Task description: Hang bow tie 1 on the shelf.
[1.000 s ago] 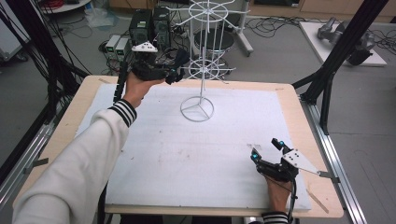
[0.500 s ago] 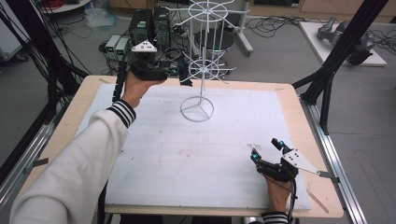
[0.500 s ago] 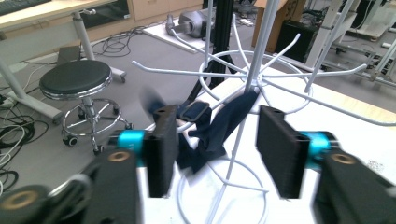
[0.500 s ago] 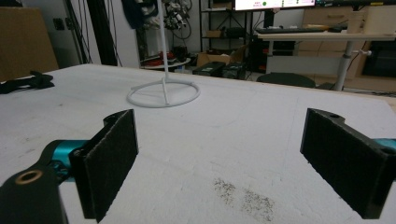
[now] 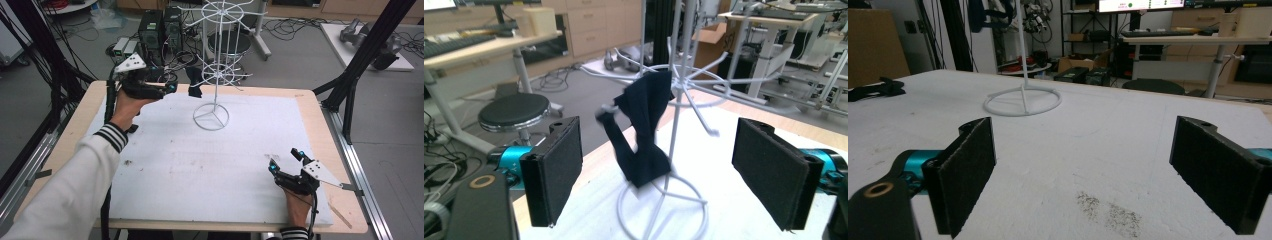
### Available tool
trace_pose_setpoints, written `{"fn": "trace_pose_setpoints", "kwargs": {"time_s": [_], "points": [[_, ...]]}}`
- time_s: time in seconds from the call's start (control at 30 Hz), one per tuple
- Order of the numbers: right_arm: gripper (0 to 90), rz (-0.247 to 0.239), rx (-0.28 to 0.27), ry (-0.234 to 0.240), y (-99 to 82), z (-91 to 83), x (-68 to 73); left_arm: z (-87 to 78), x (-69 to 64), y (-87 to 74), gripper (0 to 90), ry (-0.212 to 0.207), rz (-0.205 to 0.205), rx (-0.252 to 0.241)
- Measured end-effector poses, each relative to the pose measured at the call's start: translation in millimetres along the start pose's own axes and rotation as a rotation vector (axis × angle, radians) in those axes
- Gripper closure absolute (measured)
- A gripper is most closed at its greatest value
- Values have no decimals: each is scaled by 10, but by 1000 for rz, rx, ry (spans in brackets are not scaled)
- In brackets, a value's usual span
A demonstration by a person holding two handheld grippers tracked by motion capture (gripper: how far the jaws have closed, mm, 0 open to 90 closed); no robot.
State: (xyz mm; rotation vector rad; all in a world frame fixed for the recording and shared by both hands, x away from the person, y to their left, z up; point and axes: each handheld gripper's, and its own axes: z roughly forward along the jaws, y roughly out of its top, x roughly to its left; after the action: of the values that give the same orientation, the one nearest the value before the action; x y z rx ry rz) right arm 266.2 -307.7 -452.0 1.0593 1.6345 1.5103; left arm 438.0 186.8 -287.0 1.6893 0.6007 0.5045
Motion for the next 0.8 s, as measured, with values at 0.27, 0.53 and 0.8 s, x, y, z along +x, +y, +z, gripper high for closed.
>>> {"fn": "trace_pose_setpoints", "kwargs": {"time_s": [0.27,0.53,0.8], "points": [[106,-4,-6,-1,-2,-1,-2,-484,-80,-274,206,26,8,-27],[106,-7,-4,-3,0,1,0,-813,-119,-544,205,14,32,-29],[106,-7,0,-1,0,5,5,-1088,-180,-851,203,37,2,-76]]}}
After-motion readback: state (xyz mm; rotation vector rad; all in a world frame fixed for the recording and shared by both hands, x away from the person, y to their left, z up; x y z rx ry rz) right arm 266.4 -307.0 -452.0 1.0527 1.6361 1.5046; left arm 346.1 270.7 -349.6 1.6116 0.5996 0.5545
